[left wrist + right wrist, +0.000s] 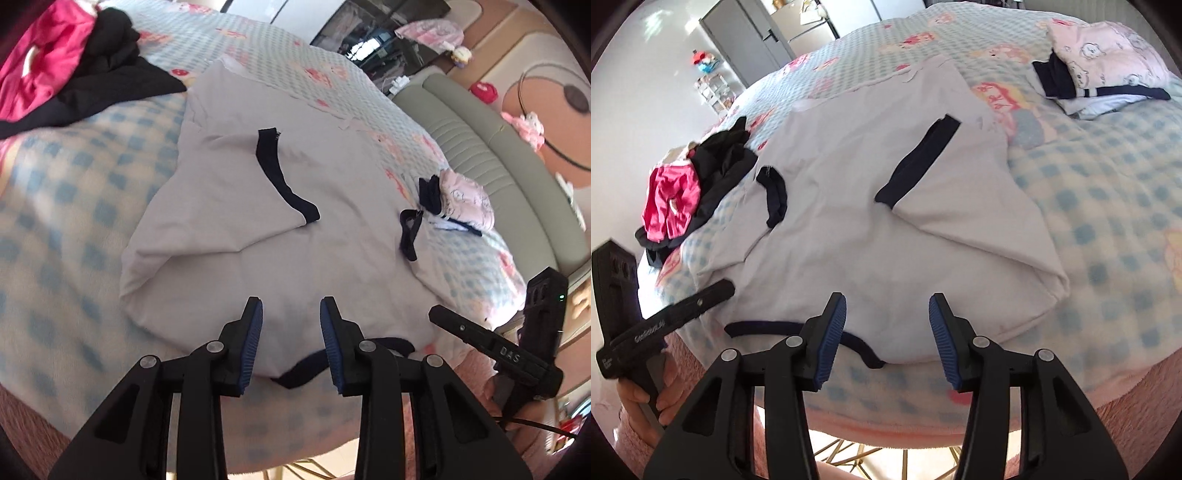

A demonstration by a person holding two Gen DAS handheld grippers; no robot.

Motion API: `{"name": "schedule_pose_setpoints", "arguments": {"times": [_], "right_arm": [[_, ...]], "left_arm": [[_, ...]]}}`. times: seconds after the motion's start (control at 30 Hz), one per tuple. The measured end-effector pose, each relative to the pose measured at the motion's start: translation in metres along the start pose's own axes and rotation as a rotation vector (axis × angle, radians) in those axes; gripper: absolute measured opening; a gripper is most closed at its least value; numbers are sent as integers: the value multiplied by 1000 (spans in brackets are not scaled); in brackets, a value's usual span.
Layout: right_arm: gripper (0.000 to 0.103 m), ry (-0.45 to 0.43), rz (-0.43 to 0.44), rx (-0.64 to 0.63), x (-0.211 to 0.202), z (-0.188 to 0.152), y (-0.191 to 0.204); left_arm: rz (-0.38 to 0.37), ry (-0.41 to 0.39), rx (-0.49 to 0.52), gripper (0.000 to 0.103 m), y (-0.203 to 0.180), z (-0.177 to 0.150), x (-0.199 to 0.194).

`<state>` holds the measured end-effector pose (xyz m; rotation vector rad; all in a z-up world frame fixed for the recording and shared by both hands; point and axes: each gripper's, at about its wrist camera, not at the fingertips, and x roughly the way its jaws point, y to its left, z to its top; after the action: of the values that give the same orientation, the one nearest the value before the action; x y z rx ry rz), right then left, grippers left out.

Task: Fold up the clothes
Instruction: 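Grasp the shirt side edge with both grippers and fold it inward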

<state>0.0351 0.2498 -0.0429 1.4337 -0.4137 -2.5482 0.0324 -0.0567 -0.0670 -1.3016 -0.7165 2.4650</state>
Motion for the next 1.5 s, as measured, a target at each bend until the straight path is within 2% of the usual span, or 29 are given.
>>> {"name": "schedule_pose_setpoints", "arguments": {"times": [0.2, 0.27, 0.33, 0.4, 0.57, 0.7, 0.8, 0.83, 0.87, 0.93, 1.0, 1.1, 1.17, 1.23, 1.27, 1.33, 1.5], "right_arm": [[51, -67, -65, 147, -15, 7, -37], [51, -75, -98, 169, -16, 5, -45], [51, -63, -94, 196, -13, 2, -52], [51, -63, -100, 200, -12, -1, -54], [51, -94, -134, 188, -24, -2, -55], [52, -103, -151, 178, -28, -4, -61], [53, -71, -142, 192, -16, -7, -68], [53, -60, -119, 186, -11, -9, -68], [53, -45, -97, 170, -5, -12, -66], [44, -25, -83, 142, 4, -16, -61], [37, -55, -105, 149, -1, -19, -62], [36, -105, -147, 203, -11, -17, -72], [39, -114, -96, 246, -13, -15, -79], [40, -63, 8, 269, -4, -13, -81], [40, -46, 26, 259, 1, -13, -79], [40, -41, 25, 226, 7, -12, -72], [40, -50, 34, 245, 14, 1, -72]], "left_arm": [[81, -101, -148, 35, 39, -4, -32], [86, -86, -204, 35, 53, -3, -27], [69, -71, -259, 35, 62, -5, -20], [88, -79, -267, 35, 63, -4, -16], [163, -104, -203, 33, 59, 8, -13], [113, -80, -203, 33, 61, 7, -6], [36, -85, -197, 33, 58, 7, -4], [32, -94, -193, 28, 57, 7, -4], [55, -102, -185, 18, 56, 8, -5], [88, -105, -202, 15, 60, 7, -6], [89, -111, -240, 14, 67, 5, -8], [46, -117, -265, 14, 70, 4, -9], [-41, -84, -293, 15, 72, 4, -2], [-49, -59, -284, 15, 70, 5, 5], [-44, -52, -277, 15, 69, 6, 8], [-48, -52, -281, 15, 69, 8, 12], [-111, -92, -288, 15, 70, 19, 17]]}}
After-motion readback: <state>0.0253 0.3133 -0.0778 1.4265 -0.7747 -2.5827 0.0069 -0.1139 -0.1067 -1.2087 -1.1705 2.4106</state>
